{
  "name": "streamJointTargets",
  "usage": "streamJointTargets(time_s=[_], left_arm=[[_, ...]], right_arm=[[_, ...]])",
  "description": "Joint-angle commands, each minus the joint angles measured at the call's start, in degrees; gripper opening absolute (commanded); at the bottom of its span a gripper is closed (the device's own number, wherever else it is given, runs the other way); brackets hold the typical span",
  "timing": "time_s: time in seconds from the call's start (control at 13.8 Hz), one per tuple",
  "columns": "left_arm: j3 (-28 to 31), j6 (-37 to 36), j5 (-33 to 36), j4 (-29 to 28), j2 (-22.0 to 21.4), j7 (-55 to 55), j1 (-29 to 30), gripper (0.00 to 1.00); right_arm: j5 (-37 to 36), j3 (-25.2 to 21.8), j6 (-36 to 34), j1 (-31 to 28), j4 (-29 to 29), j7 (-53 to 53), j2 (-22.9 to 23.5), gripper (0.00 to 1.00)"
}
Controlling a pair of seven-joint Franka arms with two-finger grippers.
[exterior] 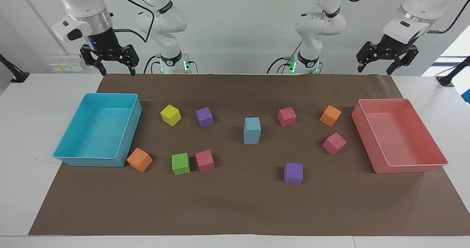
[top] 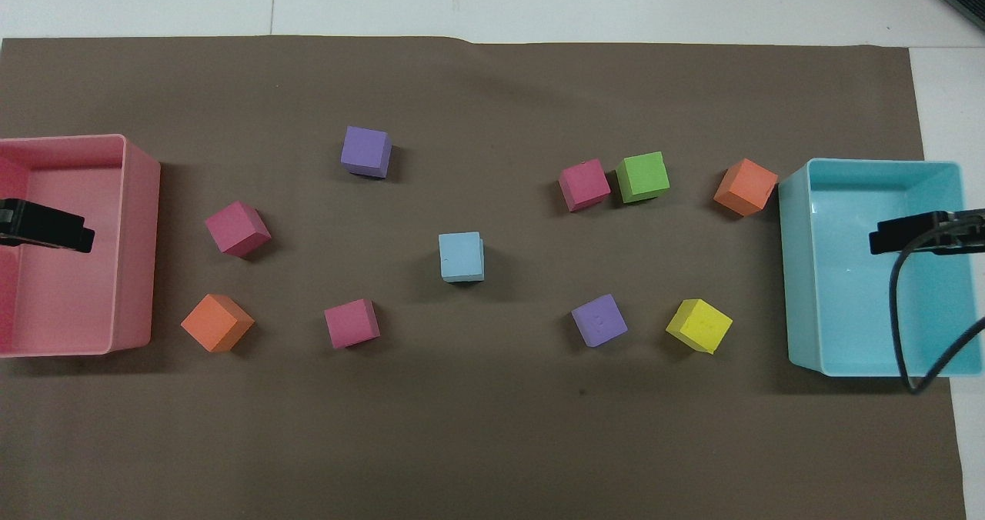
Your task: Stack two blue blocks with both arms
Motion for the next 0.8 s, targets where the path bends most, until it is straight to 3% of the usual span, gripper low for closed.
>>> streamJointTargets(time_s=[0.0,0.22,0.44,0.73], left_arm=[[-0.6,0.6,-0.3,-1.1,-1.0,0.7,1.1,1.00],[-0.6,0.3,-0.2,-0.9,-0.8,0.7,1.1,1.00],[-0.6,0.3,-0.3,0.6,0.3,0.8,1.2,1.00],[-0.6,0.6,0.2,0.5,0.0,0.7,1.1,1.00]], right_arm=[[-2.0,-1.2,-1.8,0.3,1.7,-3.3,-0.5,1.00],[-2.5,-1.3,-1.4,0.2,-1.0,-4.7,-2.5,1.00],[-1.5,-1.6,-7.5,0.2,3.3,-4.6,-0.8,1.00],[-0.9,-1.7,-8.4,0.2,4.1,-4.7,0.3,1.00]])
